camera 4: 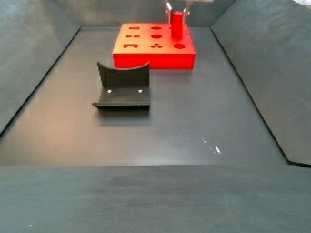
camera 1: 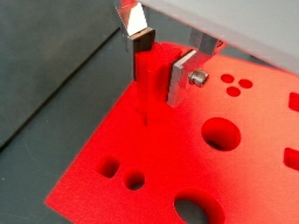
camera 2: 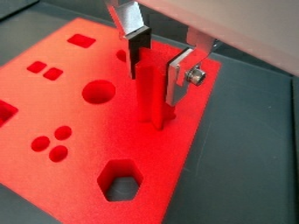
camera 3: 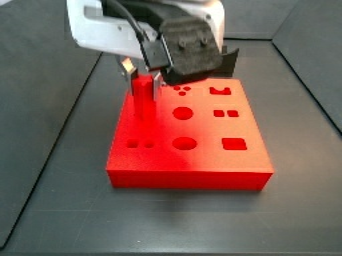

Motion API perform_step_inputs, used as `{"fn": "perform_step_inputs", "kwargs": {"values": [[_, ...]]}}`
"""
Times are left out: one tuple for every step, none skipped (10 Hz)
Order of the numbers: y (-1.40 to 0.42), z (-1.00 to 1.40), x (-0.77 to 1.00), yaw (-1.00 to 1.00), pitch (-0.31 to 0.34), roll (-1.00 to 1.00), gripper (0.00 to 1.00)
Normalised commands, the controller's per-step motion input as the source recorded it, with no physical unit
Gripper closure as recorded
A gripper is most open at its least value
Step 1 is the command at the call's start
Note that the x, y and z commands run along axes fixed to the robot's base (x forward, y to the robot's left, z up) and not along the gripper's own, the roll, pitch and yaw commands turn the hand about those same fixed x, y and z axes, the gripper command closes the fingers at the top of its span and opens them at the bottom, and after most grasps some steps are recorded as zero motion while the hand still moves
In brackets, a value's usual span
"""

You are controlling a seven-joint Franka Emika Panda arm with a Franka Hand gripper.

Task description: Insert the star object.

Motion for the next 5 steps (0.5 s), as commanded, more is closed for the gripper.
{"fn": "perform_step_inputs", "kwargs": {"values": [[0.00, -0.80, 0.00, -0.09, -0.029, 0.03, 1.00], [-0.03, -0.66, 0.00, -0.09, 0.000, 0.11, 1.00], [-0.10, -0.49, 0.00, -0.09, 0.067, 0.20, 1.00], [-0.05, -0.35, 0.01, -0.09, 0.051, 0.16, 1.00], [0.00, 0.00, 0.00, 0.00, 0.000, 0.00, 1.00]]}}
